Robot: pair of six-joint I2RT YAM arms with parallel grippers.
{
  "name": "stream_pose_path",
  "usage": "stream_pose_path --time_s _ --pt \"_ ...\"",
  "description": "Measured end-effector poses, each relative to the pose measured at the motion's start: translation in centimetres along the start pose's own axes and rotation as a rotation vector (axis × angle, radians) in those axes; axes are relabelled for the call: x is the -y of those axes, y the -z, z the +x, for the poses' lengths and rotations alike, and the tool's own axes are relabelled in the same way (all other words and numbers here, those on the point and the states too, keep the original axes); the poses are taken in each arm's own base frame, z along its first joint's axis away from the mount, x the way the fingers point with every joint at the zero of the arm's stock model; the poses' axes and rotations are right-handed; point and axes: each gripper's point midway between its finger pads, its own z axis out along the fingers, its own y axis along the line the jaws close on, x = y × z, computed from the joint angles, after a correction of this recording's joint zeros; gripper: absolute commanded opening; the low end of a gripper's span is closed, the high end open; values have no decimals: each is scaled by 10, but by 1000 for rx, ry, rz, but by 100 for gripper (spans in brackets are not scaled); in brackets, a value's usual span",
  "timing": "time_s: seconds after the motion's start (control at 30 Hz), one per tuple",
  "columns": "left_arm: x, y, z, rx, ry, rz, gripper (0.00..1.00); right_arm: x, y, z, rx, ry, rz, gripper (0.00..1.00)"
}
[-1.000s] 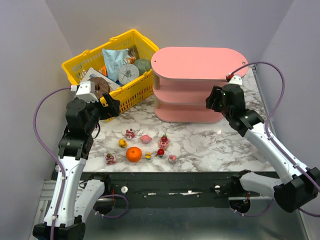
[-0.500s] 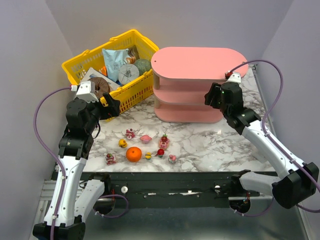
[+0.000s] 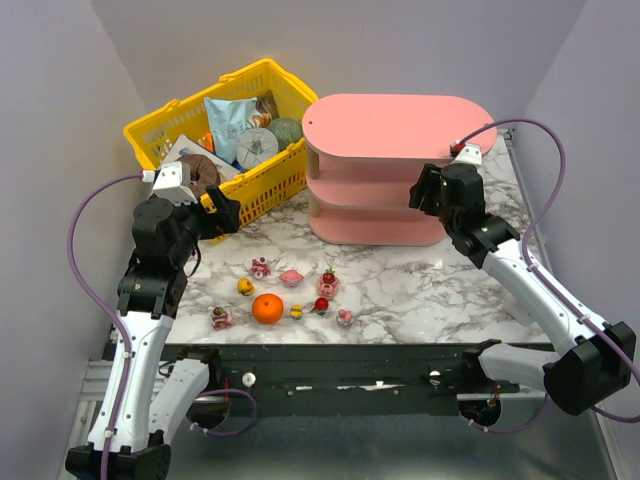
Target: Place and organize the plastic toys onto the shelf
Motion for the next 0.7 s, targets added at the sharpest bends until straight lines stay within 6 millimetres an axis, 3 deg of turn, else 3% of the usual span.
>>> stream_pose_path --time_s 0.4,0.7 --pt "0 0 0 -1 0 0 99 0 8 4 -56 -18 -7 57" --pt "0 0 0 -1 0 0 99 1 14 9 -89 -19 -12 67"
